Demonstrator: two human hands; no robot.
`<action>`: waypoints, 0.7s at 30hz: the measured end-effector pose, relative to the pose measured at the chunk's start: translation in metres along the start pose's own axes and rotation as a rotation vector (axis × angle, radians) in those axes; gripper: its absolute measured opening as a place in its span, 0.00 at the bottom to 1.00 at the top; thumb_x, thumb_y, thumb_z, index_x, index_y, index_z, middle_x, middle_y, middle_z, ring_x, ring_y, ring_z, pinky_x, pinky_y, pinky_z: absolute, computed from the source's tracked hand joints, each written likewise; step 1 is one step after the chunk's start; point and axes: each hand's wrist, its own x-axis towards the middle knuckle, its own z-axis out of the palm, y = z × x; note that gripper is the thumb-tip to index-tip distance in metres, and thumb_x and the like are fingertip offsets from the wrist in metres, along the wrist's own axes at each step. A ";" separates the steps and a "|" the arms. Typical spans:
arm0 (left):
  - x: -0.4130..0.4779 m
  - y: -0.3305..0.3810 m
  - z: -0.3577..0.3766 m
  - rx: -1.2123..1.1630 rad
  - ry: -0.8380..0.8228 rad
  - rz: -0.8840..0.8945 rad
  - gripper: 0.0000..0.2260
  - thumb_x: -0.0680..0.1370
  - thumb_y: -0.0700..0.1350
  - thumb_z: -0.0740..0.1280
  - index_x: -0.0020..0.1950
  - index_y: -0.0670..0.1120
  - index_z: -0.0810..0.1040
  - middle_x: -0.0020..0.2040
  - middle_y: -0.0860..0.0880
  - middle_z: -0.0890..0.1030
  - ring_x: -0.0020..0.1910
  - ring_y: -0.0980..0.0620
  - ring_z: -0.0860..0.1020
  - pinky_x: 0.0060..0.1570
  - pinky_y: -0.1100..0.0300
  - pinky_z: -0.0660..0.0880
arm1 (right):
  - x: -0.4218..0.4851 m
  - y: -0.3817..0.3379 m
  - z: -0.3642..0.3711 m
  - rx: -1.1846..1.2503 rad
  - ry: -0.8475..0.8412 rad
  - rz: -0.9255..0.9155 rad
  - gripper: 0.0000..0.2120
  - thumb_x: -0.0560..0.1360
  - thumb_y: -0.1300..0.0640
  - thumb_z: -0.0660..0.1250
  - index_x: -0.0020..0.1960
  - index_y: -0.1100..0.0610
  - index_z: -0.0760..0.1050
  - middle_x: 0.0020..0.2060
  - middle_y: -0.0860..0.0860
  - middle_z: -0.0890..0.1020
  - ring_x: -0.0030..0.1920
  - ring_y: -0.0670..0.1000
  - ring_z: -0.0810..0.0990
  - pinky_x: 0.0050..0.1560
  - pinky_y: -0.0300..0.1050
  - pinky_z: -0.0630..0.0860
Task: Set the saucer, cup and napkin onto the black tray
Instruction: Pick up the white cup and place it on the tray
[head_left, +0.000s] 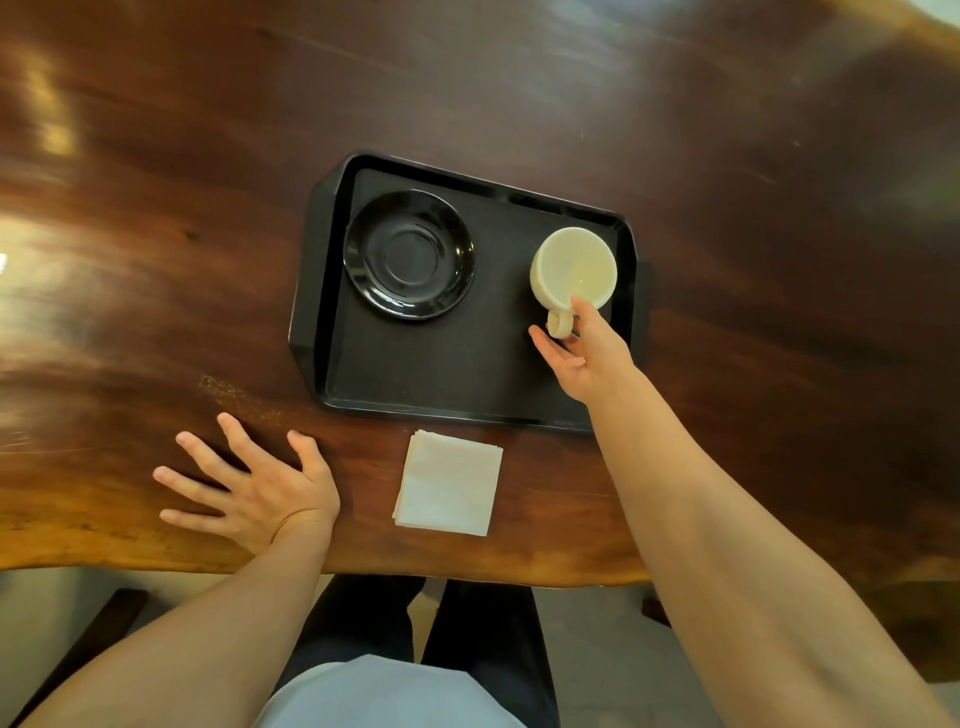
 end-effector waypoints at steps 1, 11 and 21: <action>0.000 -0.001 0.000 0.001 0.001 -0.001 0.33 0.81 0.64 0.54 0.84 0.51 0.57 0.85 0.42 0.53 0.83 0.31 0.48 0.75 0.29 0.42 | 0.000 0.002 -0.001 0.007 -0.004 0.003 0.09 0.76 0.58 0.74 0.51 0.57 0.75 0.57 0.60 0.77 0.49 0.61 0.81 0.52 0.59 0.84; 0.000 0.001 -0.001 -0.002 -0.003 -0.004 0.33 0.81 0.64 0.54 0.84 0.51 0.57 0.85 0.43 0.53 0.83 0.31 0.49 0.75 0.29 0.42 | -0.012 0.000 -0.014 -0.149 0.001 -0.093 0.19 0.76 0.57 0.74 0.64 0.55 0.73 0.63 0.58 0.74 0.48 0.58 0.80 0.52 0.58 0.84; -0.001 0.005 -0.007 0.005 -0.026 -0.021 0.33 0.81 0.64 0.54 0.84 0.51 0.58 0.85 0.41 0.53 0.83 0.31 0.49 0.76 0.29 0.42 | -0.048 0.055 -0.060 -0.509 -0.078 -0.105 0.06 0.80 0.60 0.67 0.56 0.57 0.78 0.51 0.57 0.84 0.49 0.55 0.86 0.48 0.47 0.84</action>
